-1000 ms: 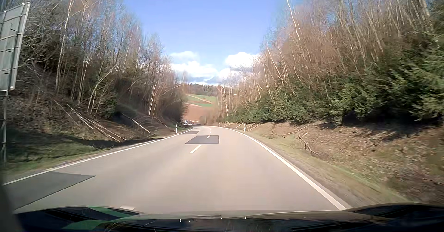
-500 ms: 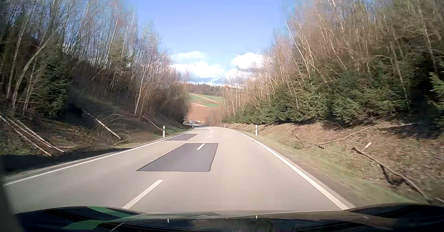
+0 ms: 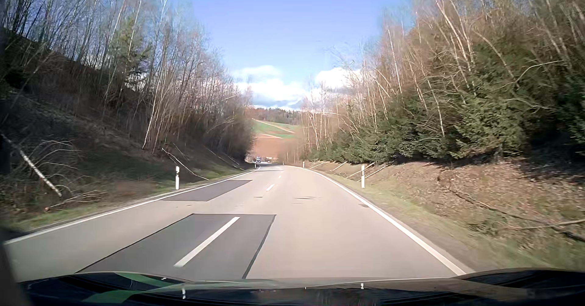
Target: Follow the waypoints while adhering to traffic rules and regulations
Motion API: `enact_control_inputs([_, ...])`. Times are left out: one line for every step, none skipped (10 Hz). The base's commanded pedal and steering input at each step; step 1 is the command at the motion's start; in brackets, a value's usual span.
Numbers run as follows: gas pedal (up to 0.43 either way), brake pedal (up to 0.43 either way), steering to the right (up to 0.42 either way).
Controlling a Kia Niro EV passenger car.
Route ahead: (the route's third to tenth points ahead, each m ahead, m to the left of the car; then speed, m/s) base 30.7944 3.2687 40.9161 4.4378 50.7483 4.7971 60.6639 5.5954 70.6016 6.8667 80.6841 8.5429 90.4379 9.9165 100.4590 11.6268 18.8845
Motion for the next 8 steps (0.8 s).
enact_control_inputs([0.039, 0.000, -0.016])
enact_control_inputs([0.039, 0.000, -0.016])
enact_control_inputs([0.047, 0.000, -0.016])
enact_control_inputs([0.047, 0.000, -0.016])
enact_control_inputs([0.047, 0.000, -0.015])
enact_control_inputs([0.047, 0.000, -0.014])
enact_control_inputs([0.047, 0.000, -0.013])
enact_control_inputs([0.047, 0.000, -0.012])
